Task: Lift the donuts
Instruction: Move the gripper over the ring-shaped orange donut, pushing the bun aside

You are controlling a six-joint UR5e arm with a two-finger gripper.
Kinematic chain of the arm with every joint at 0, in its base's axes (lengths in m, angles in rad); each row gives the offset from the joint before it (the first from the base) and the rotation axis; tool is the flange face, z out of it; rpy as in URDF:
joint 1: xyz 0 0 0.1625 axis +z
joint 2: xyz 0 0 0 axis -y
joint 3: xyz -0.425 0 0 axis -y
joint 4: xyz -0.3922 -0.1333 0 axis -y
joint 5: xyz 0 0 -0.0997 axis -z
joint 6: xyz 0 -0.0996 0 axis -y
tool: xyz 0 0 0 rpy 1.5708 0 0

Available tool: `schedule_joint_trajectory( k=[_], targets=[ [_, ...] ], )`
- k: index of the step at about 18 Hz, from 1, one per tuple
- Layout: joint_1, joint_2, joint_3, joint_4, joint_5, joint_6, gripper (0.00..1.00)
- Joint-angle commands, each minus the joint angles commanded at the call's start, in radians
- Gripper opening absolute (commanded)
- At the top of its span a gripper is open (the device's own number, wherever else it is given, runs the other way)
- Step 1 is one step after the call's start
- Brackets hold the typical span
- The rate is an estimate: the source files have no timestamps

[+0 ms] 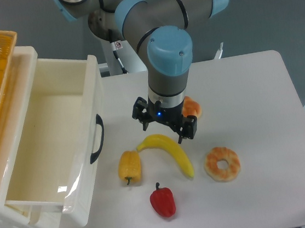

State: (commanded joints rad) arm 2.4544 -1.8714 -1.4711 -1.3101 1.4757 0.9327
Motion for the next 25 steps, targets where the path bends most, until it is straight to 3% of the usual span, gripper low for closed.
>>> schedule_joint_trajectory(
  k=[6,10,20,25],
  targets=[
    [0.009,-0.015,-0.009,0.063,0.000,0.000,1.00],
    [0.009,-0.029,-0.031,0.072,0.000,-0.002,1.00],
    [0.032,-0.110,-0.041,0.146,0.000,-0.012,1.00],
    [0.089,-0.158,-0.032,0.167,0.000,-0.011,1.00]
  ],
)
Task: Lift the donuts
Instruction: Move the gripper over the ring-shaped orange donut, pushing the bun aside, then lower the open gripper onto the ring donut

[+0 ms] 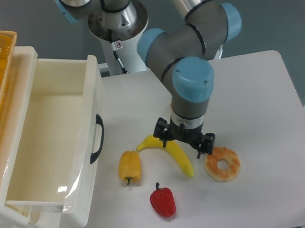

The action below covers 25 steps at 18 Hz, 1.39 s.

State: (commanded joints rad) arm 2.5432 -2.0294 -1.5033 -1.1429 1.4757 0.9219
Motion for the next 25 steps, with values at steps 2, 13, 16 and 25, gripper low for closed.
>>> schedule_joint_trajectory(
  k=[2,13,16,25],
  targets=[
    [0.017,-0.012,0.005,0.003,-0.003,0.002,1.00],
    [0.071,-0.097,0.008,0.155,0.000,0.000,1.00],
    [0.104,-0.115,0.028,0.158,-0.002,0.011,1.00],
    [0.140,-0.186,0.058,0.153,0.002,0.014,1.00]
  ],
)
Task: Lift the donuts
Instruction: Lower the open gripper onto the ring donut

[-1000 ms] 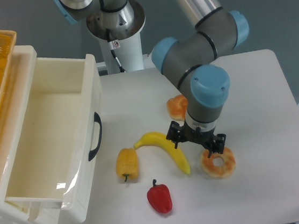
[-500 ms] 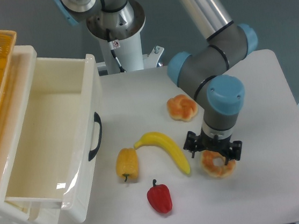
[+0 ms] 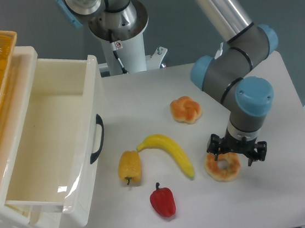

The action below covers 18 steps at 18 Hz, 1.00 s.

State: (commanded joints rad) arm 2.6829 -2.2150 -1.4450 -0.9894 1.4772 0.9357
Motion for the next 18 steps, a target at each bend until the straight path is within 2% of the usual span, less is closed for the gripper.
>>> schedule_joint_trajectory(
  k=[18],
  targets=[
    [-0.009,-0.034,-0.008,0.003,0.035,-0.002,1.00]
  ],
)
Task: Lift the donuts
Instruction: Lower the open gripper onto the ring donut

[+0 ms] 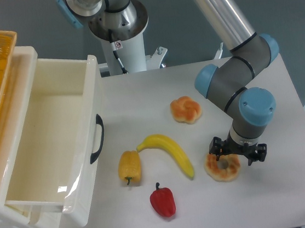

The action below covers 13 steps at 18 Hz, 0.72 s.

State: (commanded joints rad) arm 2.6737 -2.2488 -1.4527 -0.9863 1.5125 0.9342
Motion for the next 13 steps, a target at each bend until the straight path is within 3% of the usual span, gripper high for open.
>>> schedule_joint_trajectory(
  k=[11,13],
  targets=[
    [0.000,-0.014,0.003,0.005,0.000,0.002,1.00],
    [0.000,-0.014,0.003,0.005,0.000,0.002,0.96]
  ],
)
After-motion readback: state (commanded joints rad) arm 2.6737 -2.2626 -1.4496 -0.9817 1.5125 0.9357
